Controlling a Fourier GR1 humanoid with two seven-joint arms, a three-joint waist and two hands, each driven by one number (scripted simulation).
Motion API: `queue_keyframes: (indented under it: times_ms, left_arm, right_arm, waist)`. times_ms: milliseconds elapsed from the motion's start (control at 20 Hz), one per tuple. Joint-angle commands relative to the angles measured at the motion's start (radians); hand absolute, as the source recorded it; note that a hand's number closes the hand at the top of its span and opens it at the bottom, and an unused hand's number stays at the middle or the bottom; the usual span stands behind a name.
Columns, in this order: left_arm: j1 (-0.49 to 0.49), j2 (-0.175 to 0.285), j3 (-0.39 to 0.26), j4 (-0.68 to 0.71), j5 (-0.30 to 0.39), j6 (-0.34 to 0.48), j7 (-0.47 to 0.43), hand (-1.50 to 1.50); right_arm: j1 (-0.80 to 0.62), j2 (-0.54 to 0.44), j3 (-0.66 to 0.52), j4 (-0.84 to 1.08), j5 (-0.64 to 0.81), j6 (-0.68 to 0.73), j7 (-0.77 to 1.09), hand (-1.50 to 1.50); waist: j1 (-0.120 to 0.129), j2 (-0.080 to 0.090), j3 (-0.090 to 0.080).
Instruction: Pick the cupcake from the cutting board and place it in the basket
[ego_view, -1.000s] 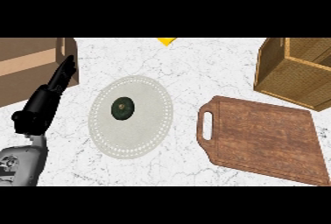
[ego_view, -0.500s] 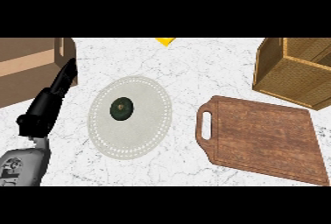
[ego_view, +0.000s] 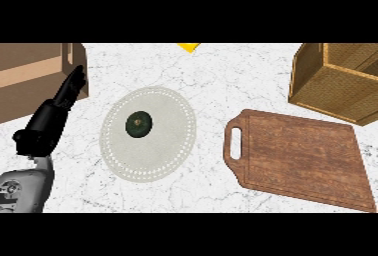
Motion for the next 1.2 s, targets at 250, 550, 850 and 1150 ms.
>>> queue_keyframes:
  times_ms: [250, 550, 850, 1150]
  left_arm:
    - [-0.008, -0.010, 0.005, 0.017, -0.009, 0.007, 0.011, 0.00]
    - [-0.035, -0.012, 0.014, 0.045, -0.012, 0.008, 0.001, 0.00]
    - [-0.021, -0.001, 0.009, -0.017, -0.012, -0.003, 0.026, 0.00]
    - [-0.016, 0.011, 0.025, -0.008, 0.007, -0.021, 0.009, 0.00]
  right_arm:
    - [0.003, -0.016, 0.104, 0.030, 0.105, 0.040, -0.095, -1.50]
    - [-0.037, -0.006, 0.058, 0.091, 0.067, 0.099, -0.119, -1.50]
    - [-0.057, -0.022, -0.133, 0.159, -0.094, 0.024, -0.048, -1.50]
    - [-0.054, -0.061, -0.322, 0.213, -0.252, -0.168, 0.110, -1.50]
  waist:
    - [-0.012, -0.003, 0.000]
    - [-0.007, 0.001, 0.000]
    - [0.005, 0.004, 0.002]
    - [0.005, 0.008, 0.002]
